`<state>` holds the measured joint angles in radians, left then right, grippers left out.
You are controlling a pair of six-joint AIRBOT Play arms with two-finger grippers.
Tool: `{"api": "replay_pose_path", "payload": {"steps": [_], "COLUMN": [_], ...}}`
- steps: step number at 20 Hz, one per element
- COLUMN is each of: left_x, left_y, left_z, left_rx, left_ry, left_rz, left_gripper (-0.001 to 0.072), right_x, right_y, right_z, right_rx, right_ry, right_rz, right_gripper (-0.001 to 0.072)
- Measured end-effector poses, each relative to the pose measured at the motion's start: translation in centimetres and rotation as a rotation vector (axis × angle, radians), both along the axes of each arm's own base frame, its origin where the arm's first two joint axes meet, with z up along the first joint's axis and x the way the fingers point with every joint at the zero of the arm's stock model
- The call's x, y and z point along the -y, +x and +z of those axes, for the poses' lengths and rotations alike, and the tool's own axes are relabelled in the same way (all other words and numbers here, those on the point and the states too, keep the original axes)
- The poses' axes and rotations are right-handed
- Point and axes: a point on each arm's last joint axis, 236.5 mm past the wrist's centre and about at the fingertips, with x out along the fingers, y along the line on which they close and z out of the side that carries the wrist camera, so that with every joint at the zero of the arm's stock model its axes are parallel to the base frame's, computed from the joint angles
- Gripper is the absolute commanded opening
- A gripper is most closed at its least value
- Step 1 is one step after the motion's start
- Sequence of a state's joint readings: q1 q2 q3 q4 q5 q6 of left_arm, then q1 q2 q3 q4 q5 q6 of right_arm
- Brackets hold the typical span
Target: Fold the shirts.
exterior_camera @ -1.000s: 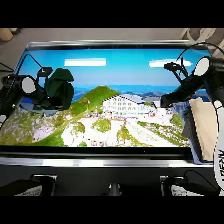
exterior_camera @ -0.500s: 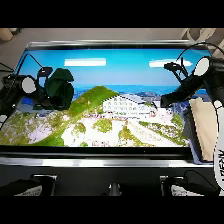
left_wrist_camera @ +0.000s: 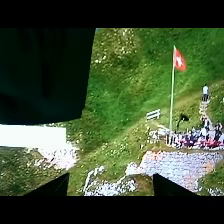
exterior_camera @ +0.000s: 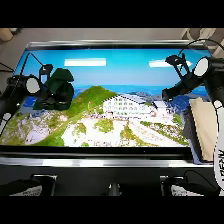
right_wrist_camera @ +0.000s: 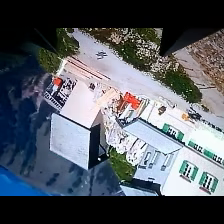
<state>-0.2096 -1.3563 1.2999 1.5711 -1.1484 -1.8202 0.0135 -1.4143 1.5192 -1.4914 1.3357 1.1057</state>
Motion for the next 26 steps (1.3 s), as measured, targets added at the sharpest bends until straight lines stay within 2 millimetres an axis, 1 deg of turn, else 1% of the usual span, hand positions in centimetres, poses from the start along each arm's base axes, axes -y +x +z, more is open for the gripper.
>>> {"api": "replay_pose_path", "payload": {"steps": [1, 3, 4, 6, 7, 9, 11, 12, 14, 15, 16, 17, 18, 19, 20, 21, 22, 23, 24, 26], "left_x": [0.2, 0.2, -0.5, -2.9, -4.3, -7.6, -10.8, -11.9, -12.9, -13.0, -12.9, -12.8, -12.6, -12.3, -12.1, -11.8, -11.6, -11.2, -10.7, -9.1], "left_y": [0.7, 2.8, 4.3, 7.2, 8.4, 10.5, 11.3, 11.3, 11.1, 11.0, 11.0, 11.1, 11.1, 11.2, 11.4, 11.7, 12.1, 12.9, 13.6, 14.2], "left_z": [-0.2, -0.4, -0.2, 0.2, 0.2, -0.4, -2.4, -3.6, -6.1, -7.3, -8.2, -8.9, -9.4, -9.6, -9.3, -8.7, -7.3, -4.9, -2.0, 5.9], "left_rx": [0.020, 0.077, 0.109, 0.140, 0.138, 0.100, 0.021, -0.019, -0.093, -0.126, -0.145, -0.155, -0.164, -0.165, -0.159, -0.143, -0.111, -0.053, 0.011, 0.182], "left_ry": [-0.010, -0.029, -0.025, -0.004, 0.007, 0.037, 0.052, 0.059, 0.058, 0.054, 0.049, 0.045, 0.042, 0.039, 0.037, 0.034, 0.032, 0.034, 0.033, 0.036], "left_rz": [0.015, 0.040, 0.056, 0.090, 0.106, 0.148, 0.202, 0.222, 0.244, 0.248, 0.248, 0.248, 0.247, 0.244, 0.239, 0.232, 0.219, 0.195, 0.172, 0.114], "left_gripper": [0.0679, 0.0678, 0.0678, 0.0720, 0.0720, 0.0720, 0.0720, 0.0720, 0.0720, 0.0720, 0.0528, 0.0070, 0.0034, 0.0030, 0.0030, 0.0029, 0.0030, 0.0030, 0.0030, 0.0030], "right_x": [0.1, 0.1, 0.2, 0.2, 0.2, 0.2, -0.1, -0.3, -0.7, -0.9, -1.2, -1.4, -1.6, -1.8, -1.9, -2.0, -2.1, -2.0, -2.0, -1.5], "right_y": [0.6, 1.6, 1.9, 2.3, 2.3, 2.2, 1.8, 1.6, 1.1, 1.0, 0.9, 0.8, 0.7, 0.7, 0.7, 0.7, 0.6, 0.6, 0.7, 0.7], "right_z": [0.2, 0.6, 0.7, 0.8, 0.8, 0.8, 0.6, 0.5, 0.4, 0.4, 0.4, 0.4, 0.4, 0.4, 0.5, 0.7, 1.1, 1.8, 2.8, 5.8], "right_rx": [0.027, 0.072, 0.087, 0.103, 0.105, 0.101, 0.080, 0.070, 0.050, 0.045, 0.038, 0.036, 0.033, 0.033, 0.035, 0.041, 0.052, 0.072, 0.108, 0.202], "right_ry": [-0.004, -0.006, -0.006, -0.009, -0.011, -0.009, 0.002, 0.010, 0.027, 0.037, 0.046, 0.056, 0.066, 0.073, 0.077, 0.079, 0.077, 0.073, 0.066, 0.043], "right_rz": [0.001, -0.001, -0.002, -0.001, 0.001, 0.004, 0.007, 0.008, 0.012, 0.014, 0.017, 0.018, 0.020, 0.021, 0.027, 0.035, 0.045, 0.054, 0.061, 0.068], "right_gripper": [0.0691, 0.0692, 0.0692, 0.0692, 0.0692, 0.0692, 0.0692, 0.0692, 0.0691, 0.0691, 0.0691, 0.0691, 0.0691, 0.0690, 0.0690, 0.0691, 0.0691, 0.0690, 0.0690, 0.0687]}}
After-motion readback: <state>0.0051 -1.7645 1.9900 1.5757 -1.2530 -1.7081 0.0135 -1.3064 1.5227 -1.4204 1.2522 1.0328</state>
